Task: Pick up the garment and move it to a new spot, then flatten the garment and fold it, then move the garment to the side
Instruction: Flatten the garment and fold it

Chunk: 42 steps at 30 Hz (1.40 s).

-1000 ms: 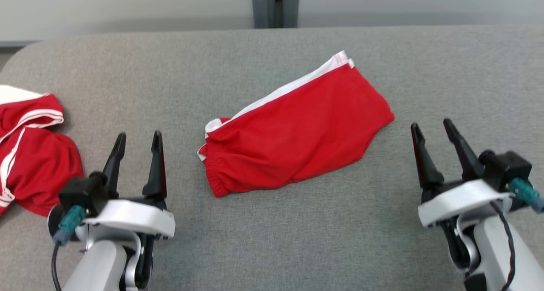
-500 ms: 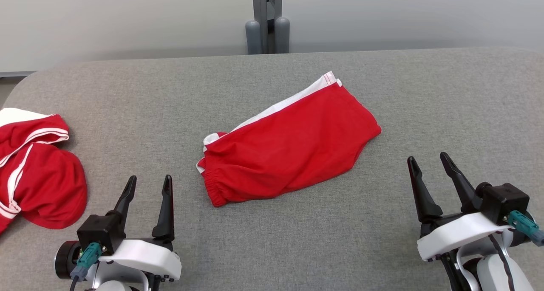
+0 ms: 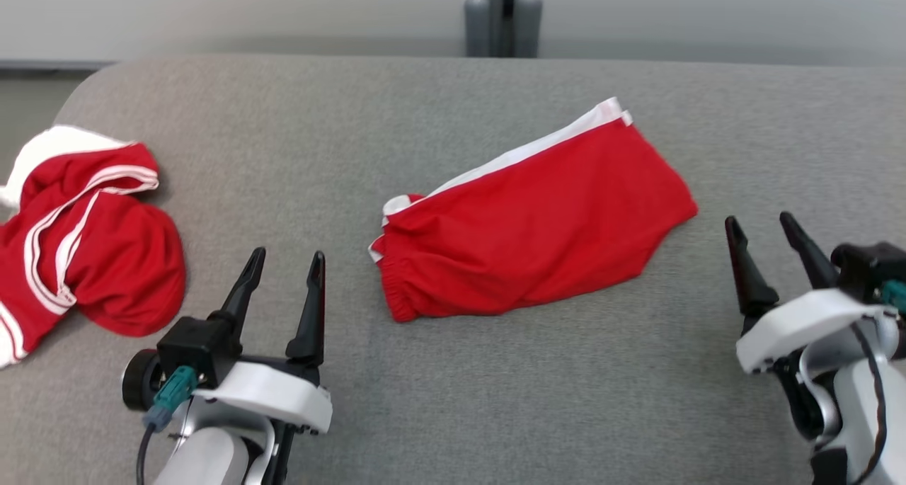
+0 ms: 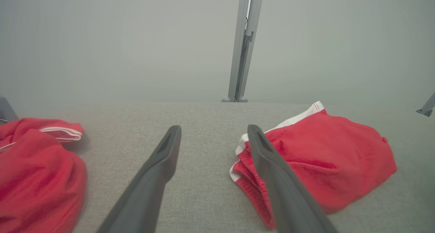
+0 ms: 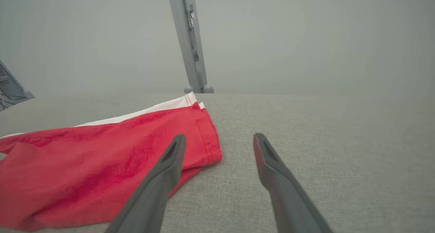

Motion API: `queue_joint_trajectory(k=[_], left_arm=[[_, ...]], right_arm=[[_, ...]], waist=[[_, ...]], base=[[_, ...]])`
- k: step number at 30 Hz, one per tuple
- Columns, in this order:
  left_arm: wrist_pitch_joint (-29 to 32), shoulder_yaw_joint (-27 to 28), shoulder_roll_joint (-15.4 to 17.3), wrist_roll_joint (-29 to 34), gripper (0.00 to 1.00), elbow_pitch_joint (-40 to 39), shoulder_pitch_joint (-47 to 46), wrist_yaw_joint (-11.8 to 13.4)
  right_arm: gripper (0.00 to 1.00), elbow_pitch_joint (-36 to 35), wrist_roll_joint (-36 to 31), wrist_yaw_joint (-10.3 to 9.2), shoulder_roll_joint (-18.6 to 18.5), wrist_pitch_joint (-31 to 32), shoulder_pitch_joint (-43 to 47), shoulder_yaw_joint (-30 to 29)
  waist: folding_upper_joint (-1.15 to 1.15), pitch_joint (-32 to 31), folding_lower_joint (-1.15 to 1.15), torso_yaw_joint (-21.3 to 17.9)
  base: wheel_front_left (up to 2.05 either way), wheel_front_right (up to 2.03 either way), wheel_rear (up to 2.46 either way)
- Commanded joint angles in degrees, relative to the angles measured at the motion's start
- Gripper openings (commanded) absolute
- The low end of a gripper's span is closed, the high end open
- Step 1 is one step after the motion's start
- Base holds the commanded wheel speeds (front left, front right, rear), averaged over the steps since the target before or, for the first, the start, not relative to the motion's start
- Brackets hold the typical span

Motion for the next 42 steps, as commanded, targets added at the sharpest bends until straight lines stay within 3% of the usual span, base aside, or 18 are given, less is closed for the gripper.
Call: queue_joint_trajectory(k=[1,12,18,19,20,26,31,42], left_arm=[[-0.2,-0.4,-0.2,0.5,1.00,0.4,-1.8,-0.7],[-1.3,-2.6,-2.3,1.4,1.00,2.6,-7.2,-2.9],[-2.0,-2.7,-2.5,1.8,1.00,3.9,-8.5,-3.0],[-2.0,-2.6,-2.4,1.8,1.00,4.0,-8.6,-2.9],[-2.1,-2.5,-2.4,1.8,1.00,4.1,-8.7,-3.0],[-2.4,-2.2,-2.1,1.9,1.00,4.6,-8.7,-2.5],[-2.3,-1.8,-1.5,1.6,1.00,4.9,-7.2,-1.7],[-0.6,-1.6,0.4,0.5,1.00,3.5,-3.4,-0.6]], right_arm=[[1.00,2.7,0.0,-0.02,-1.1,-0.9,-2.5,0.1],[1.00,21.4,1.2,-0.02,-3.1,-3.9,-15.6,2.8],[1.00,30.0,4.3,-0.01,-1.3,-4.8,-18.5,5.9],[0.45,30.4,4.9,-0.01,-1.2,-5.3,-18.8,6.8],[0.00,30.9,6.0,-0.01,-0.8,-5.2,-18.8,7.7],[0.00,28.9,10.0,-0.02,-0.2,-8.9,-16.8,10.6],[0.00,22.9,11.8,-0.02,0.6,-10.7,-11.0,11.3],[0.00,8.5,11.2,-0.02,2.1,-10.6,6.5,3.8]], waist=[[0.00,2.6,0.00,2.5],[0.00,8.9,0.00,7.0],[0.00,9.5,0.00,6.7],[0.00,9.5,0.00,6.4],[0.00,9.5,0.00,6.1],[0.00,8.7,0.00,4.1],[0.00,7.0,0.00,2.0],[0.00,2.7,0.00,-1.9]], base=[[0.00,0.00,0.00],[0.00,0.00,0.00],[0.00,0.00,0.00],[0.00,0.00,0.00],[0.00,0.00,0.00],[0.00,0.00,0.00],[0.00,0.00,0.00],[0.00,0.00,0.00]])
